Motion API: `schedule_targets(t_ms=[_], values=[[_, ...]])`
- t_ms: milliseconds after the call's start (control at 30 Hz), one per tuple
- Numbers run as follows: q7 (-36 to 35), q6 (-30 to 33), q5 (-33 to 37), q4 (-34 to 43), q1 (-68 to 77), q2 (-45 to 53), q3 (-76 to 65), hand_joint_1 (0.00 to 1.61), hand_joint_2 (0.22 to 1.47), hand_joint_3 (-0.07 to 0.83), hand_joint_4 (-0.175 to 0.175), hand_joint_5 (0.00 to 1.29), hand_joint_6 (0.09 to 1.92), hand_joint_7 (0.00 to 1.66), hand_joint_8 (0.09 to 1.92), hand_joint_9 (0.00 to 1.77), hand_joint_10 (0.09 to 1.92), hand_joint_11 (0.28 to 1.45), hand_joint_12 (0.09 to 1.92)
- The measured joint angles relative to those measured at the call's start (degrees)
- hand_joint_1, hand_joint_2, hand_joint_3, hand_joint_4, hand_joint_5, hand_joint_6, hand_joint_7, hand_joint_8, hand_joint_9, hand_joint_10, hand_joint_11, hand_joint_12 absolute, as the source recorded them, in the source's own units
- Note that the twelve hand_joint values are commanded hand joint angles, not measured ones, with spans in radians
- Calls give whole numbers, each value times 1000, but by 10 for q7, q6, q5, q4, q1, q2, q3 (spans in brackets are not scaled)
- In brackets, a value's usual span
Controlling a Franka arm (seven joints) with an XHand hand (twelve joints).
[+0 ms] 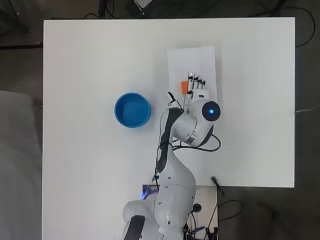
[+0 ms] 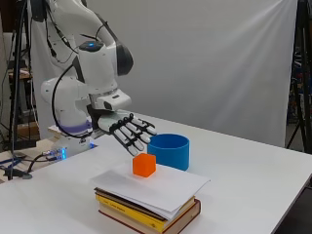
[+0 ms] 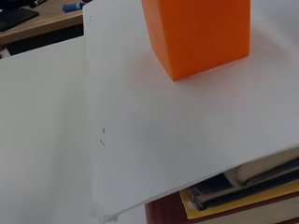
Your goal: Teleoperate dual arm-hand system to pick and place objects
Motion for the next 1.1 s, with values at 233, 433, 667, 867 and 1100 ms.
schedule_targets(t_ms=[233, 433, 667, 867, 1100], values=[[-3, 2, 16, 16, -4, 70, 1, 427, 1018, 8, 39, 245, 87, 384, 87, 565, 87, 594, 87], [-33, -23, 68, 33, 12, 87, -33, 920, 1225, -4, 168, 754, 1309, 1129, 1900, 1433, 1883, 1047, 1762], [-61, -91, 109, 87, 22, 18, -38, 912, 1233, 1, 175, 742, 1360, 1135, 1920, 1450, 1920, 1075, 1822], [-32, -168, 108, 154, 27, -55, 56, 862, 1266, 2, 175, 669, 1442, 872, 1920, 1214, 1920, 898, 1799], [-38, -195, 87, 141, 31, -103, 108, 843, 1282, 0, 175, 645, 1475, 729, 1847, 1075, 1906, 844, 1777]])
